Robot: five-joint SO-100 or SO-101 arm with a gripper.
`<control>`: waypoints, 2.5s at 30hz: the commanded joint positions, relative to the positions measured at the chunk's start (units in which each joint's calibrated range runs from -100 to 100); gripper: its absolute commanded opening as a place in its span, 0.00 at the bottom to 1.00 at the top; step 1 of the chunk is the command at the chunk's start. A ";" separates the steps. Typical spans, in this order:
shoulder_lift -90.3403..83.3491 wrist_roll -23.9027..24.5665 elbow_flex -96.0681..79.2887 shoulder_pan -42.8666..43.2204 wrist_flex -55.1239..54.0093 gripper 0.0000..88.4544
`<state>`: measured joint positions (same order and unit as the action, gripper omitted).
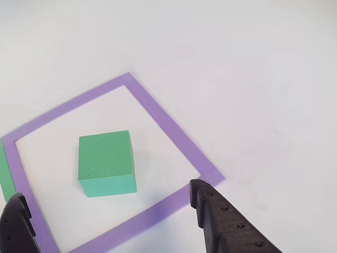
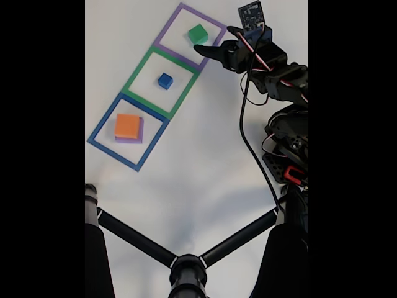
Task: Tower of hanoi
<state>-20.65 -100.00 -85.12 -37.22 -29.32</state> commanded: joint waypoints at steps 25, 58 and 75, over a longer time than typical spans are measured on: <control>31.31 0.00 14.29 5.84 -23.17 0.34; 37.00 0.00 20.19 7.29 -22.60 0.08; 0.62 0.00 18.10 12.78 12.29 0.07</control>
<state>-5.63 -100.00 -67.48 -25.85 -30.04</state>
